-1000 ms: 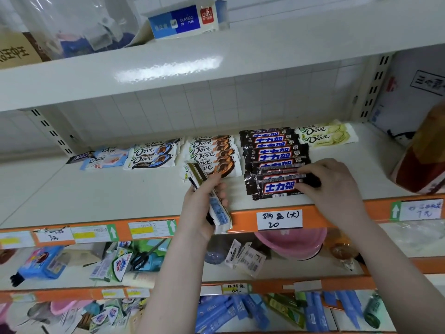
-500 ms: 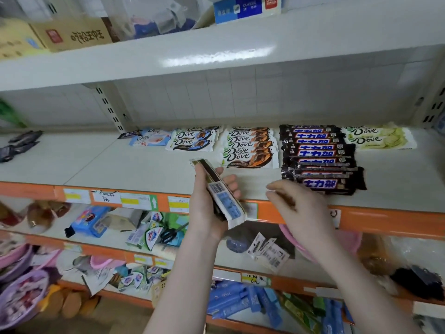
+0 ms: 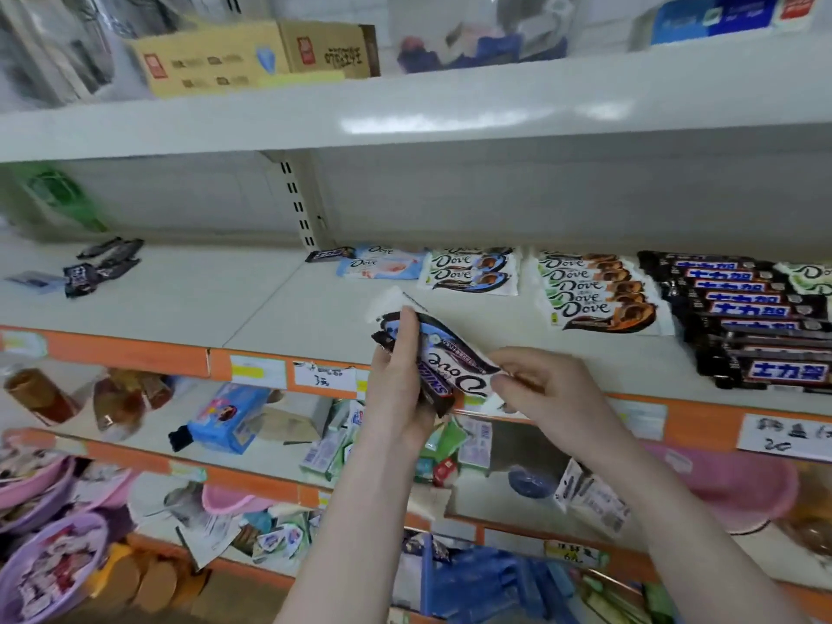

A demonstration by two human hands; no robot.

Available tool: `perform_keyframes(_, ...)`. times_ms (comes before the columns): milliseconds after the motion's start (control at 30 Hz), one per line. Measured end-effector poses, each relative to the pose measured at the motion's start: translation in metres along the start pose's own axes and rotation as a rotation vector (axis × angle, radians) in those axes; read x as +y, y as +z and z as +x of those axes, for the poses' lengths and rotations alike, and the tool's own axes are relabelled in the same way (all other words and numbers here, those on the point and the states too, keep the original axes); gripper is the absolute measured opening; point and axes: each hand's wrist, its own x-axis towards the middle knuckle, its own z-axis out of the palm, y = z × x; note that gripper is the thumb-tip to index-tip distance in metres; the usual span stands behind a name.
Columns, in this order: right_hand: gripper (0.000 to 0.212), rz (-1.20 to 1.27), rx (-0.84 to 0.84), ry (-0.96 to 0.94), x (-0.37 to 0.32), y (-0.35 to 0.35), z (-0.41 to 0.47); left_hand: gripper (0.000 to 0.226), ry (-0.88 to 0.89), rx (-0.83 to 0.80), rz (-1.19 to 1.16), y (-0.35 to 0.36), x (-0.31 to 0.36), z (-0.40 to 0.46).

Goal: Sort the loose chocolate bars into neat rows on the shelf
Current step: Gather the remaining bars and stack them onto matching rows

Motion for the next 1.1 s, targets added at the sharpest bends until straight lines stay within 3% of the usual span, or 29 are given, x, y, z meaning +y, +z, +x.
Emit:
perform_keyframes(100, 0.035, 0.108, 0.001, 0.023, -0.012, 0.022, 0.012, 0.020, -0.008, 0.031, -0.029, -0.030, 0.025, 0.009)
perform_keyframes(300, 0.031, 0.173, 0.086, 0.053, -0.018, 0.050, 0.023, 0.015, -0.049, 0.057, -0.049, -0.059, 0.046, 0.016)
perform_keyframes(533, 0.018, 0.084, -0.048, 0.145, -0.023, 0.046, 0.043, 0.018, -0.056, -0.104, 0.110, -0.048, 0.049, 0.029)
perform_keyframes(733, 0.004, 0.317, 0.057, 0.222, -0.012, 0.045, 0.061, 0.012, -0.036, -0.169, 0.305, -0.040, 0.051, 0.041)
perform_keyframes(867, 0.016, 0.377, 0.051, 0.255, -0.005, 0.040, 0.069, 0.013, -0.017, -0.204, 0.456, -0.036, 0.049, 0.044)
perform_keyframes(1000, 0.054, 0.433, 0.183, 0.241, -0.004, 0.023, 0.081, 0.011, 0.030, -0.247, 0.571, -0.037, 0.058, 0.052)
perform_keyframes(1100, 0.063, 0.248, 0.226, 0.114, -0.010, 0.002, 0.088, 0.010, 0.068, -0.290, 0.700, -0.038, 0.064, 0.057)
